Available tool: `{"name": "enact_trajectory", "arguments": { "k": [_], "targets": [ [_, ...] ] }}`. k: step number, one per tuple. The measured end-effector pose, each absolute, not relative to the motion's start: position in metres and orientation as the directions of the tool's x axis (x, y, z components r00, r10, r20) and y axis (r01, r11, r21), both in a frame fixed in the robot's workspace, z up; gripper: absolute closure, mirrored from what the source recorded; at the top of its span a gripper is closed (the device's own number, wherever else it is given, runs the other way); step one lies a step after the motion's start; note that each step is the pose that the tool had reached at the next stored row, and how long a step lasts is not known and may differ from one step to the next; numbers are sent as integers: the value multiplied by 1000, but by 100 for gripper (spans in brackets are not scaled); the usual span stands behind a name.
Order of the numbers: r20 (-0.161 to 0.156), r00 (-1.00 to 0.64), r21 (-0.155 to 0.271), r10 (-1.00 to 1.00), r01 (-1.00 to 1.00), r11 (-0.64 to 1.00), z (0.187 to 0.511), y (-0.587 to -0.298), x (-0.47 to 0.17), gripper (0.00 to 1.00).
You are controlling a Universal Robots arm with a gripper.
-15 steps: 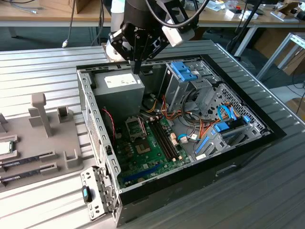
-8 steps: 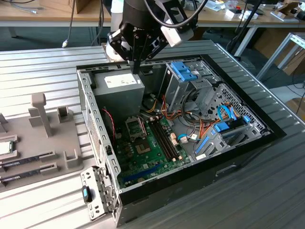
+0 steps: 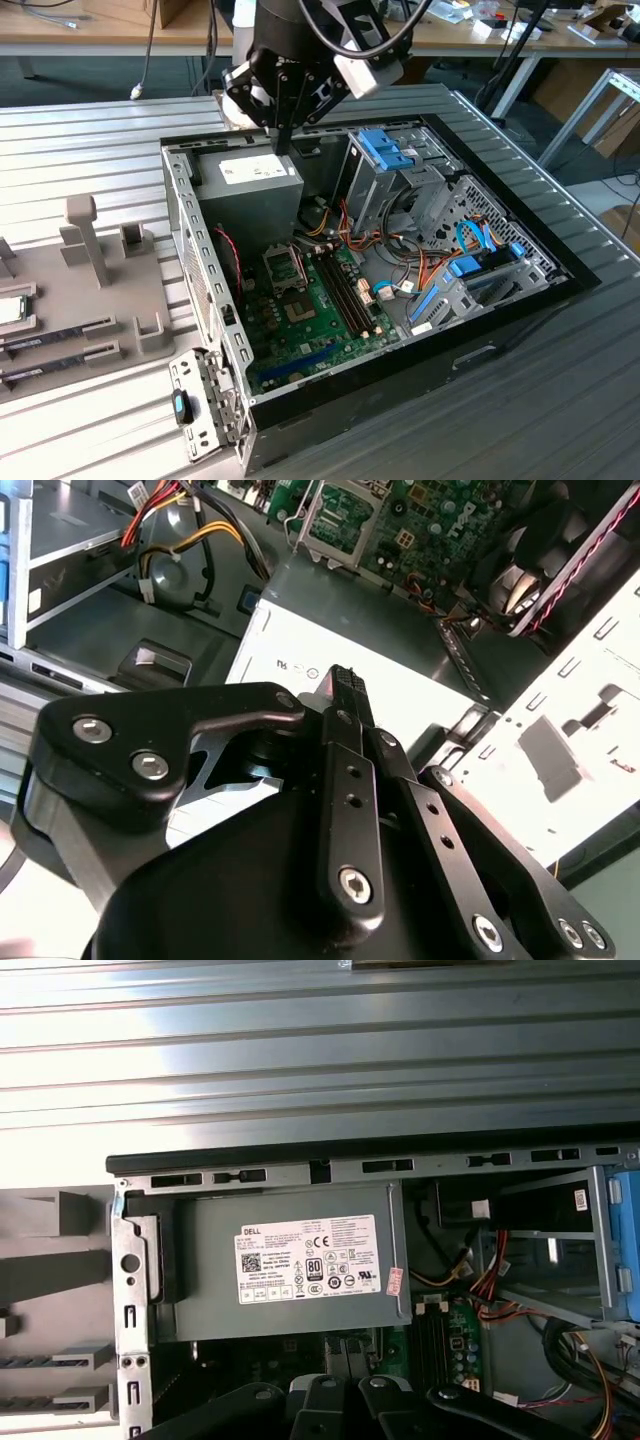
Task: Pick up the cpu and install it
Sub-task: 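Reach for the cpu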
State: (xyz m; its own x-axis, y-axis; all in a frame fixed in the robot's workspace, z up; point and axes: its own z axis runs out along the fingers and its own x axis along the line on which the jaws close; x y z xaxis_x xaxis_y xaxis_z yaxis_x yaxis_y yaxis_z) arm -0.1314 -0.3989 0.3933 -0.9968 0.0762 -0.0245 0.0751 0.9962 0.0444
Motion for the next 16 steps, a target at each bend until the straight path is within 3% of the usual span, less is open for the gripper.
{"name": "enact_trajectory", "arguments": {
  "k": [16],
  "targets": [
    [-24, -997, 44, 76, 75, 996, 393, -399, -135, 89]
  ]
}}
